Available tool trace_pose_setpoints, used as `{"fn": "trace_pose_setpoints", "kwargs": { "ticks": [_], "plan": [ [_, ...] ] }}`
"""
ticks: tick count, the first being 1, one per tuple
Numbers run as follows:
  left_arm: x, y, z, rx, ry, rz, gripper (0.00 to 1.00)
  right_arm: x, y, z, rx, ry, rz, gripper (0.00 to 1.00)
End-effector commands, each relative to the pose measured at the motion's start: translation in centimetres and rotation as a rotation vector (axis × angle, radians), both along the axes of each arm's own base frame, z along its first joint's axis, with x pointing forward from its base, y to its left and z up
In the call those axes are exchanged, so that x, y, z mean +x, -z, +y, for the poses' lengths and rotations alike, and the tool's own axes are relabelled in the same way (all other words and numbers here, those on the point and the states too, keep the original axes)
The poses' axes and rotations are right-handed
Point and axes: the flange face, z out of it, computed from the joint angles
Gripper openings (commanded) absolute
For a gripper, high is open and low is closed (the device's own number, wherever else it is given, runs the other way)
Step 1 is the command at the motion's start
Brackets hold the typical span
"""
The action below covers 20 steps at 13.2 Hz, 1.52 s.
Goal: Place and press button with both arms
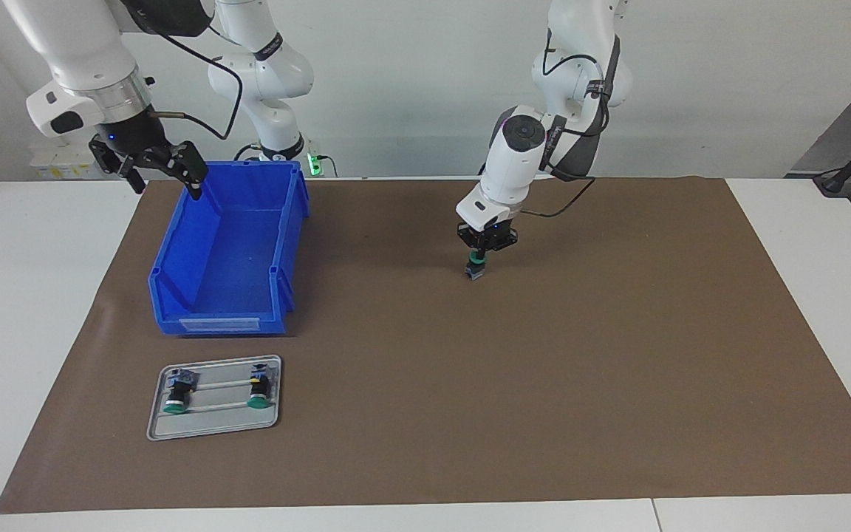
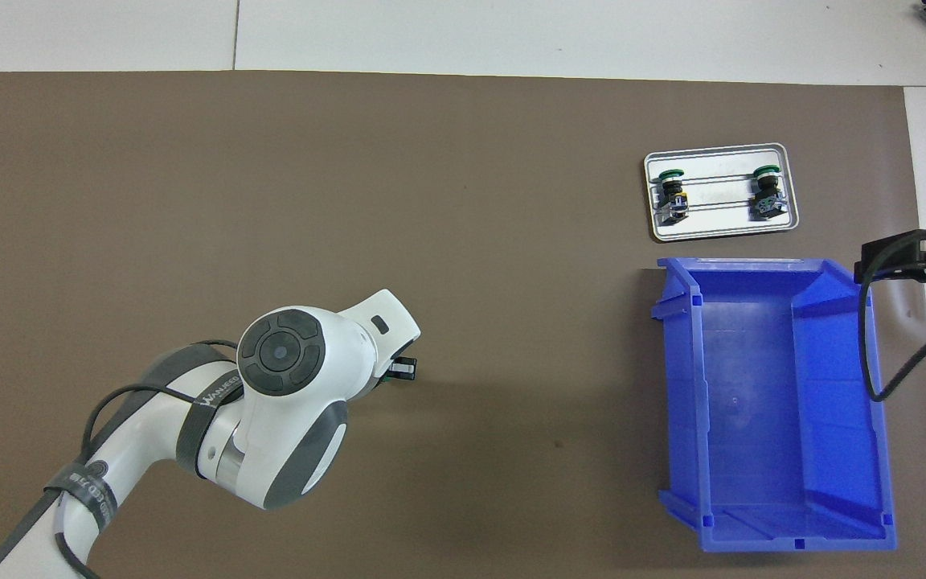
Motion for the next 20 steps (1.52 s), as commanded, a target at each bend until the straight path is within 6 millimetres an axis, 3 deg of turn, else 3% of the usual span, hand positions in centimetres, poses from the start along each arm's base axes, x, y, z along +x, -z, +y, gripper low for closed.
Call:
{"fn": "trace_pose_setpoints", "kwargs": {
  "ticks": [1, 4, 6, 9, 11, 12, 14, 15, 20],
  "plan": [
    [1.3, -0.6, -1.2, 0.012, -0.003, -0.002, 0.11, -0.4, 0.0, -0.1, 0.006, -0.017, 0.009, 1.00],
    [5.5, -8.6, -1.7, 0.028, -0.014, 0.050, 0.12, -0.4, 0.0, -0.1, 0.006, -0.017, 0.009, 1.00],
    [8.6, -13.4, 1.1, 0.015, -0.066, 0.037, 0.13, -0.4, 0.0, -0.1, 0.006, -0.017, 0.009, 1.00],
    [13.0, -15.9, 8.1, 0.101, -0.126, -0.004, 0.15, -0.4, -0.1, -0.1, 0.006, -0.017, 0.007, 1.00],
    [15.3, -16.0, 15.2, 0.155, -0.084, -0.018, 0.15, -0.4, 0.0, -0.1, 0.006, -0.017, 0.009, 1.00],
    [16.1, -16.6, 18.5, 0.152, -0.064, -0.025, 0.15, -0.4, 0.0, -0.1, 0.006, -0.017, 0.009, 1.00],
    [16.5, -17.5, 23.2, 0.156, -0.052, 0.016, 0.15, -0.4, -0.1, -0.1, 0.006, -0.017, 0.007, 1.00],
    [16.7, -18.9, 24.5, 0.152, -0.064, 0.031, 0.15, -0.4, 0.0, -0.1, 0.006, -0.017, 0.009, 1.00],
    [16.7, -25.6, 25.1, 0.148, -0.078, 0.120, 0.17, -0.4, 0.0, -0.1, 0.006, -0.017, 0.009, 1.00]
  ]
}}
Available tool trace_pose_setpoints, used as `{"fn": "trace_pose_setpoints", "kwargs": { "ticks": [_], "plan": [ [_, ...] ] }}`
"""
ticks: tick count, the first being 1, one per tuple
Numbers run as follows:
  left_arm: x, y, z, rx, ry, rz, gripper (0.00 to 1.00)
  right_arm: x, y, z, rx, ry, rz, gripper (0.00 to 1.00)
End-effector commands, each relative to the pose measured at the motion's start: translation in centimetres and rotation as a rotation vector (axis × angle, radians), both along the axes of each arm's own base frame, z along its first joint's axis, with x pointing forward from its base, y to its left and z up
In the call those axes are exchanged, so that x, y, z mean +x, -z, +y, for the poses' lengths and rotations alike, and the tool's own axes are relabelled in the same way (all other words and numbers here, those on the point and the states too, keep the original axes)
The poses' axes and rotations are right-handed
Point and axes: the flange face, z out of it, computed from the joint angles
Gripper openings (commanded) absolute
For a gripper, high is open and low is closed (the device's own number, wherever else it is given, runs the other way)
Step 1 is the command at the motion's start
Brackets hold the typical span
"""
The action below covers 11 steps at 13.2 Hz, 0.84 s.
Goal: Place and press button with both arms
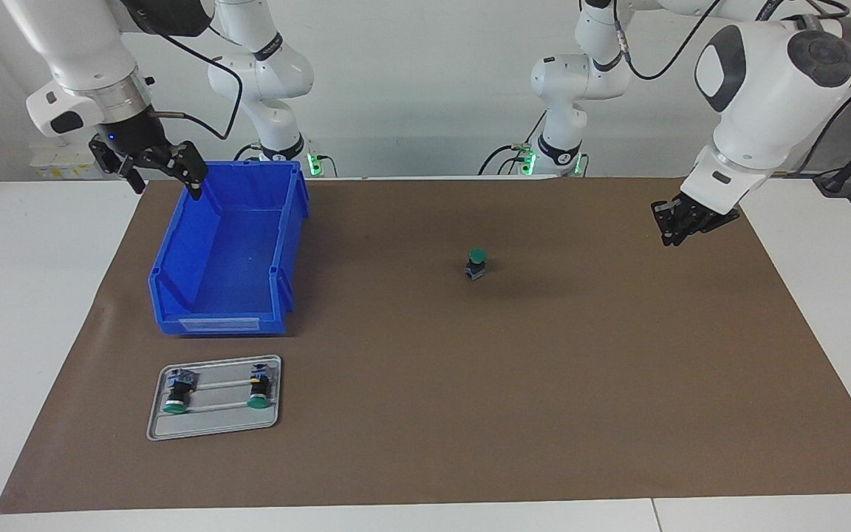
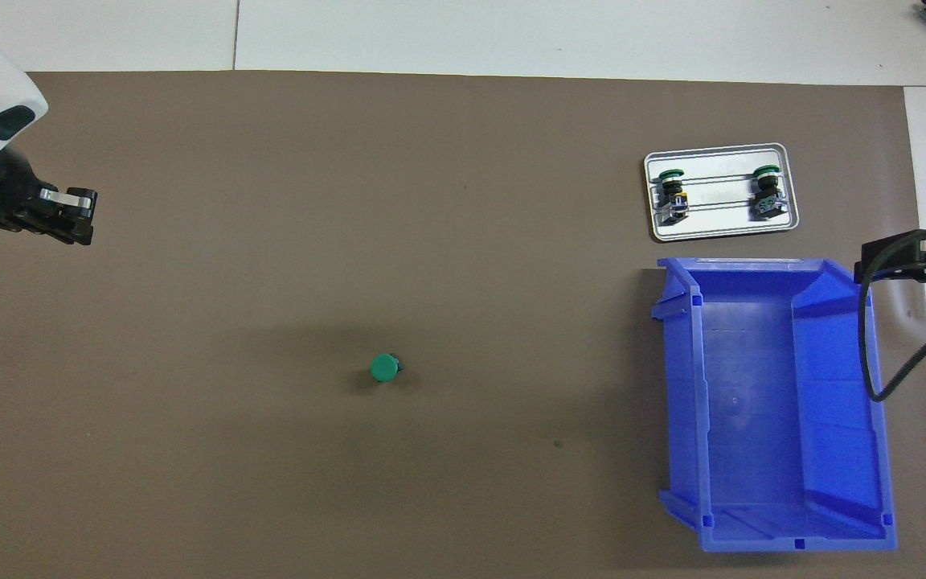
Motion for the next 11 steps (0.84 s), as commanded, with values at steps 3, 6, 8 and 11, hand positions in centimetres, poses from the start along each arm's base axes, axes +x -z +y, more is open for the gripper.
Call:
{"fn": "trace_pose_setpoints", "kwargs": {
  "ticks": [3, 6, 8, 11],
  "plan": [
    [-1.0, -4.6, -0.3, -0.001, 0.005, 0.009, 0.33, -0.4, 0.0, -0.1, 0.006, -0.017, 0.009, 1.00],
    [-1.6, -2.3, -0.4, -0.003, 0.016, -0.066, 1.00, -0.4, 0.0, -0.1, 0.006, -0.017, 0.009, 1.00],
    [-3.1, -0.5, -0.3, -0.001, 0.017, -0.048, 1.00, -0.4, -0.1, -0.1, 0.006, -0.017, 0.009, 1.00],
    [-3.2, 0.1, -0.4, -0.002, 0.017, -0.071, 1.00, -0.4, 0.0, -0.1, 0.006, -0.018, 0.010, 1.00]
  ]
}}
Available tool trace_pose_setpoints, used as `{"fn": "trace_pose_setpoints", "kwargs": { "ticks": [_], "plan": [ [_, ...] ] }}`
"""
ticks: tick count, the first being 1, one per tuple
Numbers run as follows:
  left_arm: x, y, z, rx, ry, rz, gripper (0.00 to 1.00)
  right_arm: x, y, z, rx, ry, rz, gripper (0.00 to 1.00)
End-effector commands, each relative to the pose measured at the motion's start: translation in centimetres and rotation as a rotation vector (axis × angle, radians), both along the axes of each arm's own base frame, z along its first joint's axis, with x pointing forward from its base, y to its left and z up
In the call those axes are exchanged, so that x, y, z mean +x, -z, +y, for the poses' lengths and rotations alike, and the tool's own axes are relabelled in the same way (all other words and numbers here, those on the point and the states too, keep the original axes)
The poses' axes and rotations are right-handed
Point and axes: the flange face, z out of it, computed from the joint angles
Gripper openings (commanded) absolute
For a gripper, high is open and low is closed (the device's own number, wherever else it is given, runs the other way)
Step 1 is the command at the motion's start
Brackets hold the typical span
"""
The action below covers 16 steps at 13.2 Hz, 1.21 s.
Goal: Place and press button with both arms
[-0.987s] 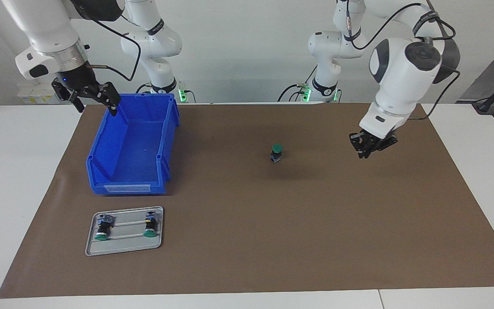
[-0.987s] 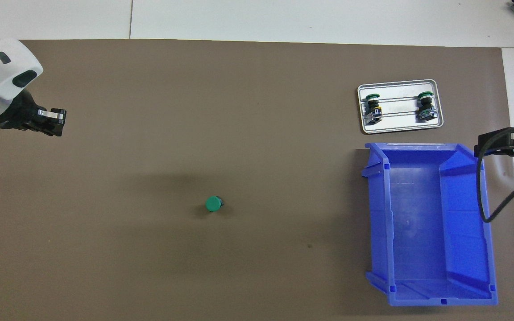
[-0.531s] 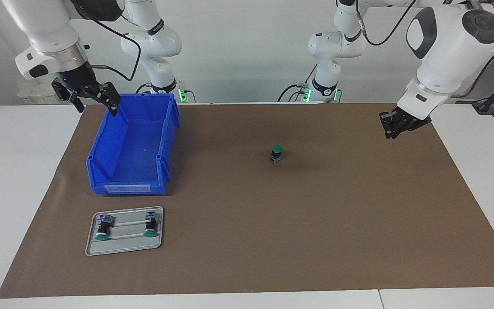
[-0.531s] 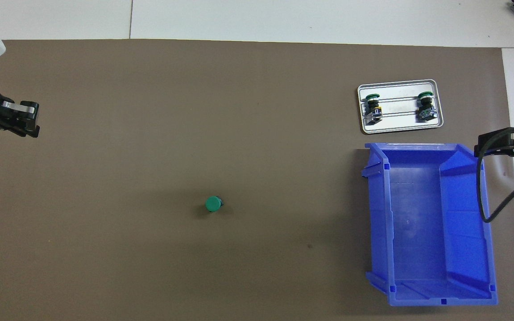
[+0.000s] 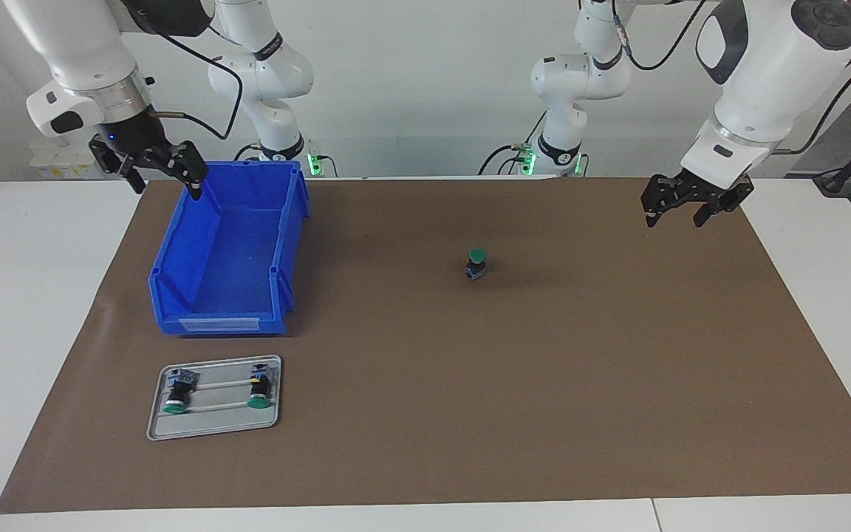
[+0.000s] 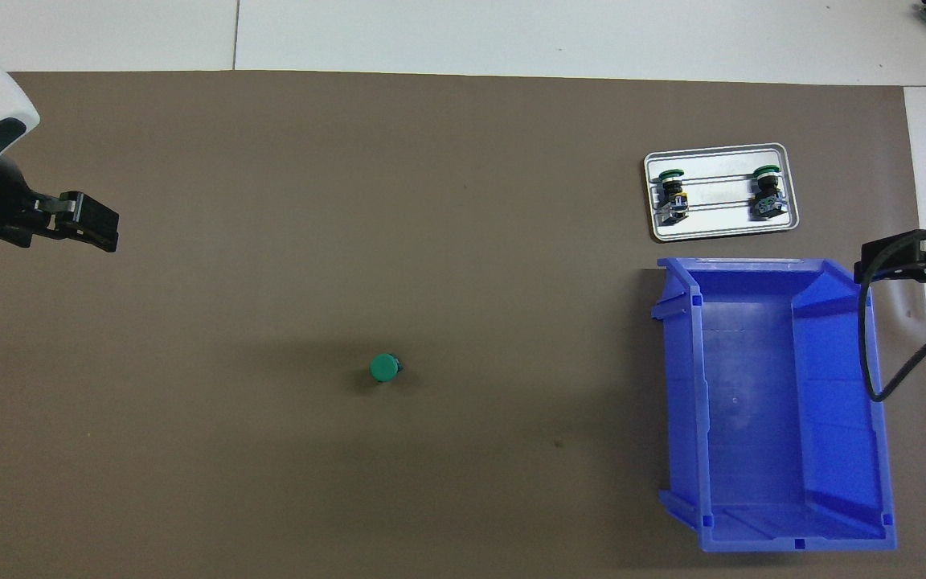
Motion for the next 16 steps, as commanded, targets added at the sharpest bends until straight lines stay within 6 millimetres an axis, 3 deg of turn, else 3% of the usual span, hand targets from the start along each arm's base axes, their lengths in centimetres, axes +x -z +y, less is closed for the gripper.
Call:
{"fn": "trace_pose_setpoints", "kwargs": {
  "ticks": [1, 3, 4, 6, 7, 9, 14, 16],
  "plan": [
    [-1.0, -0.3, 0.0, -0.007, 0.005, -0.069, 1.00, -0.6, 0.0, -0.7, 0.001, -0.001, 0.018, 1.00],
    [-0.5, 0.2, -0.5, -0.038, 0.013, -0.106, 1.00, -0.7, -0.1, -2.3, 0.009, 0.023, 0.015, 1.00],
    [-0.7, 0.4, -0.5, -0.083, 0.022, -0.106, 1.00, -0.7, -0.1, -1.9, 0.009, 0.008, 0.015, 1.00],
    [-1.2, 0.9, -0.2, -0.125, 0.036, -0.089, 1.00, 0.1, 0.2, -0.2, 0.014, -0.012, -0.026, 1.00],
    [-1.4, 1.2, -0.2, -0.124, 0.037, -0.082, 1.00, 0.6, 0.7, 1.9, 0.017, -0.031, -0.056, 1.00],
    [-1.4, 1.3, -0.1, -0.124, 0.035, -0.077, 1.00, 1.2, 3.3, 7.2, 0.026, 0.047, -0.069, 1.00],
    [-1.5, 1.3, 0.1, -0.121, 0.025, -0.068, 1.00, 2.0, 12.2, 24.8, 0.062, 0.335, -0.101, 1.00],
    [-1.6, 1.2, 0.1, -0.121, 0.026, -0.070, 1.00, 1.3, 15.5, 31.6, 0.094, 0.460, -0.122, 1.00]
  ]
}}
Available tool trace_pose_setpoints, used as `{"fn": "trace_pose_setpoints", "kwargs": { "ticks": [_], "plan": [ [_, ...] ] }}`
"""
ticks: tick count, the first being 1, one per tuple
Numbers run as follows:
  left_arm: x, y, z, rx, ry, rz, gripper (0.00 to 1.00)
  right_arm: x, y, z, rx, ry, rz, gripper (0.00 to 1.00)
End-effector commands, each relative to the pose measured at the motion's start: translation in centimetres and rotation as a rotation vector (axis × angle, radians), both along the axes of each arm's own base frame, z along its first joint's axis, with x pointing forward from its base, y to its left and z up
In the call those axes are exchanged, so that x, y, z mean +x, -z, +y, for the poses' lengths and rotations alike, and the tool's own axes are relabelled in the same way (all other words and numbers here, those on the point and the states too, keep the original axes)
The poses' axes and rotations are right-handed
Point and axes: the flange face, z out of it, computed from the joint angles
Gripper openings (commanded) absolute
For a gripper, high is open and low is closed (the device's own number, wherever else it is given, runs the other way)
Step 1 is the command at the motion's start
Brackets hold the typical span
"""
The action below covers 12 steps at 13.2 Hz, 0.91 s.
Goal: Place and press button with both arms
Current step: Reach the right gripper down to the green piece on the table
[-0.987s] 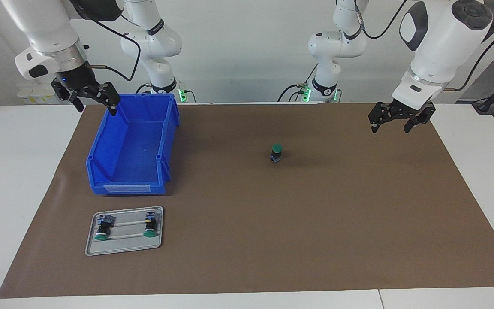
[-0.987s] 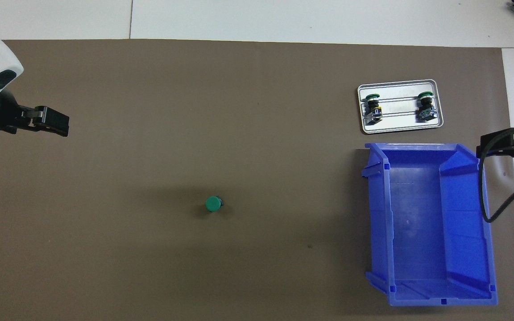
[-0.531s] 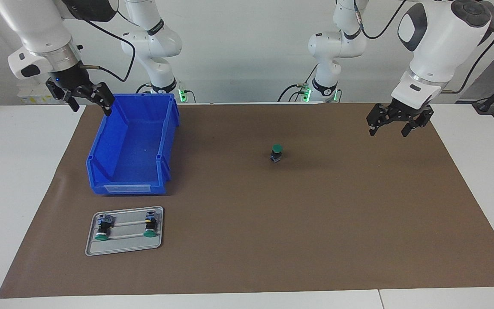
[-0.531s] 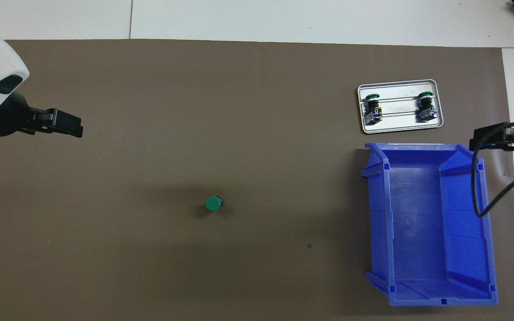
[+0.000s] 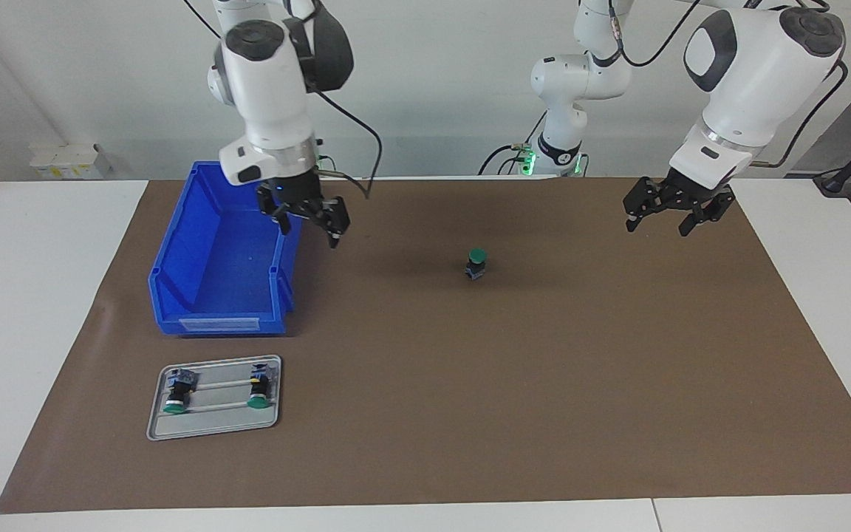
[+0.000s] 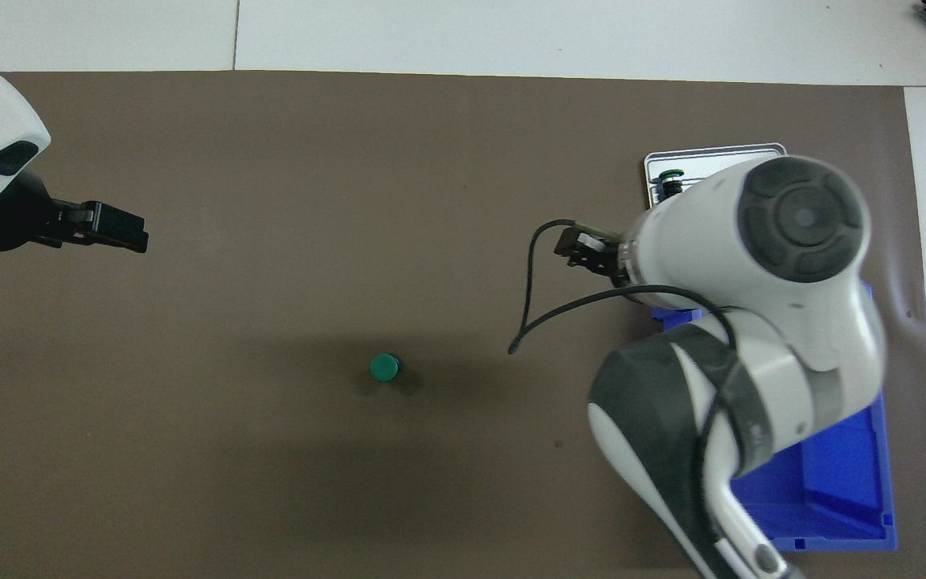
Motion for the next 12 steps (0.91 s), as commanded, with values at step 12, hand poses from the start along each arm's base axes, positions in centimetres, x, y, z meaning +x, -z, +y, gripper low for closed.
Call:
{"fn": "trace_pose_setpoints", "kwargs": {
  "ticks": [12],
  "plan": [
    [-1.0, -0.2, 0.5, -0.012, 0.002, -0.008, 1.00, -7.7, 12.8, 22.7, 0.091, 0.398, -0.011, 1.00]
  ]
}}
